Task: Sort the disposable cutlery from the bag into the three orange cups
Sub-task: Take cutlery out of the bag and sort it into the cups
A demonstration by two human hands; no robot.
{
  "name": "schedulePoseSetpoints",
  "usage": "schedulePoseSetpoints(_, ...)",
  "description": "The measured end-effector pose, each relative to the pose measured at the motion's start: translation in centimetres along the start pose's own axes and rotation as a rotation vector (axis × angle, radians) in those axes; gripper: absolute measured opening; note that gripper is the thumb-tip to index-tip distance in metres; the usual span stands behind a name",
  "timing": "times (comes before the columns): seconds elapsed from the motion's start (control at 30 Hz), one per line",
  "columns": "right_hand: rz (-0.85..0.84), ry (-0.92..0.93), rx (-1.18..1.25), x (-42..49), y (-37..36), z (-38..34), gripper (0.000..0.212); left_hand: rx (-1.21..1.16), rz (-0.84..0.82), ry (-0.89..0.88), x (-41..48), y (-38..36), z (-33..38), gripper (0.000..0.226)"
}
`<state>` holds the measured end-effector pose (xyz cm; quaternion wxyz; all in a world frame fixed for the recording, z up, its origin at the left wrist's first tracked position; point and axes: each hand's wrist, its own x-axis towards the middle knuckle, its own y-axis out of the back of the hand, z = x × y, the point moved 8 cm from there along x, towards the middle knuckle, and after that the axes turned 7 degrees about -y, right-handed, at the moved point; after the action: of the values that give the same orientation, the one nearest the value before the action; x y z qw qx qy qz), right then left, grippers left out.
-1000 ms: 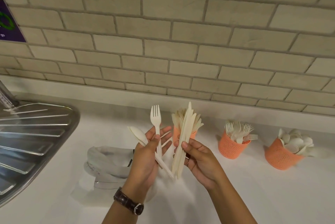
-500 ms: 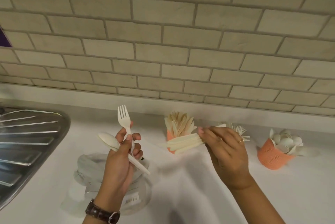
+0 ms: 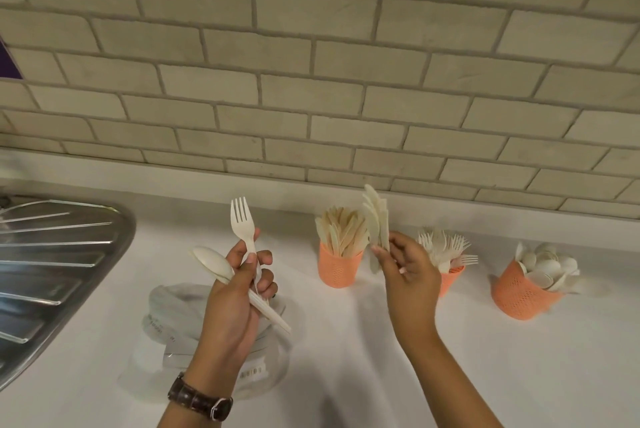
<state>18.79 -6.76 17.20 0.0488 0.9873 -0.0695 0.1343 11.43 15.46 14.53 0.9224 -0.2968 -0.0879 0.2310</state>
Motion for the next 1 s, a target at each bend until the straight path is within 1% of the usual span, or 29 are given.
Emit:
schedulePoseSetpoints(0.03, -0.009, -0.072, 0.077, 0.3, -0.7, 1.0, 0.022, -0.003, 0.002, 0.003, 0.0, 0.1, 0.0, 0.034)
schedulePoseSetpoints(0.1, 0.003, -0.142, 0.164, 1.1, -2.0, 2.3, 0.019, -0.004, 0.004, 0.007, -0.2, 0.3, -0.1, 0.033)
schedulePoseSetpoints(0.17, 0.024, -0.161, 0.187, 2.3, -3.1, 3.3, 0.020, -0.008, 0.014, 0.004, -0.4, 0.7, -0.1, 0.033)
schedulePoseSetpoints(0.23, 0.025, -0.144, 0.138, 3.4, -4.5, 3.8, 0.020, -0.015, 0.030, 0.007, -0.4, 1.3, -0.1, 0.032)
schedulePoseSetpoints(0.33, 0.046, -0.124, -0.033, 4.1, -6.1, 5.6, 0.015, -0.026, 0.052, 0.020, -0.3, 2.0, -0.3, 0.032)
schedulePoseSetpoints(0.4, 0.045, -0.152, -0.200, 4.0, -6.8, 7.5, 0.010, -0.030, 0.055, 0.022, -0.3, 2.2, -0.3, 0.032)
schedulePoseSetpoints(0.43, 0.017, -0.166, -0.306, 3.9, -7.3, 8.5, 0.005, -0.033, 0.054, 0.025, -0.2, 2.3, -0.4, 0.032)
schedulePoseSetpoints(0.53, -0.110, -0.202, -0.612, 4.1, -8.7, 10.0, 0.019, -0.026, 0.052, 0.036, -0.1, 2.5, -0.6, 0.031)
schedulePoseSetpoints(0.63, -0.181, -0.255, -0.726, 4.9, -9.3, 9.7, 0.017, -0.013, 0.035, 0.054, 0.0, 2.5, -1.1, 0.031)
schedulePoseSetpoints(0.73, -0.205, -0.247, -0.807, 4.8, -8.8, 8.6, 0.015, 0.002, 0.003, 0.085, 0.2, 2.0, -1.5, 0.029)
schedulePoseSetpoints(0.8, -0.200, -0.203, -0.811, 4.0, -7.8, 7.4, 0.017, 0.041, -0.016, 0.112, 0.0, 1.5, -1.7, 0.030)
schedulePoseSetpoints(0.87, -0.194, -0.133, -0.775, 2.6, -6.6, 5.9, 0.026, 0.089, -0.070, 0.154, -0.2, 0.8, -2.1, 0.038)
schedulePoseSetpoints(0.9, -0.212, -0.106, -0.720, 1.6, -6.0, 5.2, 0.027, 0.108, -0.104, 0.178, -0.4, 0.3, -2.4, 0.041)
schedulePoseSetpoints(0.93, -0.241, -0.098, -0.627, 0.5, -5.4, 4.4, 0.022, 0.121, -0.134, 0.203, -0.6, -0.2, -2.7, 0.043)
schedulePoseSetpoints(0.97, -0.284, -0.109, -0.507, -0.6, -4.9, 3.9, 0.013, 0.123, -0.159, 0.228, -0.8, -0.7, -3.0, 0.045)
schedulePoseSetpoints(1.0, -0.327, -0.138, -0.407, -1.6, -4.3, 3.2, 0.014, 0.122, -0.189, 0.249, -0.9, -1.3, -3.4, 0.045)
